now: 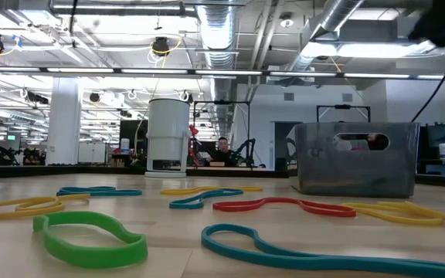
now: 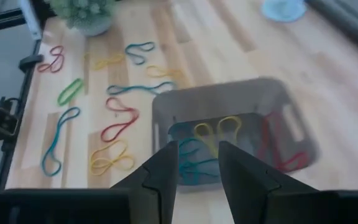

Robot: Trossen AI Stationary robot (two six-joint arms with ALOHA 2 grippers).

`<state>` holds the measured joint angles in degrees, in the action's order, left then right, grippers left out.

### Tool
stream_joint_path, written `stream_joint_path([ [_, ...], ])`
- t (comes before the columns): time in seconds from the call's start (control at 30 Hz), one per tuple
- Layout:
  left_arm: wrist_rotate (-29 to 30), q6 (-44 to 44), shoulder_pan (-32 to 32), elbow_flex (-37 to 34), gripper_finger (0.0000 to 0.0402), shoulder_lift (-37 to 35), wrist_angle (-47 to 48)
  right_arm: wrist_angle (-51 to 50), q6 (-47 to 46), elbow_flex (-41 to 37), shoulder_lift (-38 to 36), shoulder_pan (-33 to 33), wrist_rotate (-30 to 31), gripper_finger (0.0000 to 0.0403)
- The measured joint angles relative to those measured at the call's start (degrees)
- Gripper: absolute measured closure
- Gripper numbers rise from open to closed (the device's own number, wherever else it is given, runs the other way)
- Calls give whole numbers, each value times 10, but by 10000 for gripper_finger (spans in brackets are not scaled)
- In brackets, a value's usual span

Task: Pick and place items into bin
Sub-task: Put the blue rubber band into the black bin

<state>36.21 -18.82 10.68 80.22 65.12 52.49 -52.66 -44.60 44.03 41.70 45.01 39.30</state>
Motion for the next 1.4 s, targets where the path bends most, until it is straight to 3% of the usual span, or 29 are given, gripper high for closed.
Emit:
stream_joint_path([
  [0.13,-43,4,-2,-178,313,4,-192,123,4,-110,-26,-5,0,294],
  [0.23,-119,-6,-2,-279,313,28,-378,200,-4,-160,-28,-5,-2,294],
  [0.33,-203,-37,-1,-336,313,73,-498,243,-4,-184,-27,-4,-2,294],
  [0.4,-214,-69,-1,-346,313,108,-529,260,-4,-189,-24,-4,0,294],
  [0.57,-231,-119,-1,-340,313,224,-534,281,0,-191,3,-5,44,294],
  [0.8,-264,-152,4,-273,313,353,-531,294,0,-191,31,-5,45,294],
  [1.07,-320,-164,16,-197,313,438,-489,292,0,-191,66,-5,45,294],
  [1.23,-303,-201,27,-164,313,465,-415,292,0,-191,94,-5,45,294],
  [1.4,-270,-211,37,-150,313,473,-401,296,0,-191,119,-5,46,294],
])
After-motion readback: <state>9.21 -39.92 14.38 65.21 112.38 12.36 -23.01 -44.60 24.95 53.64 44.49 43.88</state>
